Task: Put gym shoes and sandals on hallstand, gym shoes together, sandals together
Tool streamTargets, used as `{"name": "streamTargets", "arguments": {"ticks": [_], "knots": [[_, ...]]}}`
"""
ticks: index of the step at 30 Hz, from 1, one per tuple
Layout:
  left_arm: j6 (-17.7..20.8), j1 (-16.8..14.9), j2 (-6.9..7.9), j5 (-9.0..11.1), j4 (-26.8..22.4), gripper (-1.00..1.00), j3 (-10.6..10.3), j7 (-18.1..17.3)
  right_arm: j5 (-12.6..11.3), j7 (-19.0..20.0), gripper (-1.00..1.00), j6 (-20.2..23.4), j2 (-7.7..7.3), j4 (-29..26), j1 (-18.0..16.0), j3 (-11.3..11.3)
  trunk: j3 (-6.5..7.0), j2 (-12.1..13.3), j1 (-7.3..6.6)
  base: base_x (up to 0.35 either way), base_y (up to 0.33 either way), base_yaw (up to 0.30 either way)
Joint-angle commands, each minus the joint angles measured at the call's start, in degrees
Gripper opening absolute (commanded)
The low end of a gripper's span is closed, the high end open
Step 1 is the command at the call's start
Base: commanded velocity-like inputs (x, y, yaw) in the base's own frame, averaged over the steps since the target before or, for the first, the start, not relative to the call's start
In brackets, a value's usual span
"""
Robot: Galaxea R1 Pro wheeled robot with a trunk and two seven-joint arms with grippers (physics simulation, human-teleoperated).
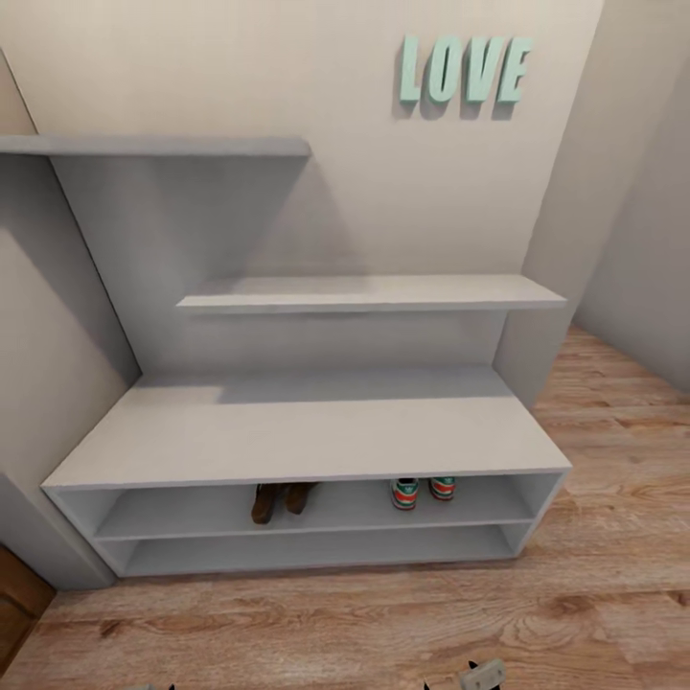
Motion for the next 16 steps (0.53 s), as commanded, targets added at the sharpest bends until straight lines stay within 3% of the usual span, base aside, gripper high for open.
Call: {"name": "streamTargets", "arguments": {"ticks": [1, 16], "knots": [[0.0, 0.0, -0.01, 0.1, 0.0, 1.00, 0.4, -0.6, 0.1, 0.0, 1.00, -0.2, -0.02, 0.0, 0.0, 0.2, 0.14, 0.4, -0.23, 0.000, 0.000, 0.000], [0.0, 0.0, 0.09, 0.2, 0.0, 1.00, 0.4, -0.5, 0.1, 0.0, 1.00, -0.2, 0.00, 0.1, 0.0, 0.1, 2.47, 5.6, -3.09, 0.000, 0.000, 0.000]]}}
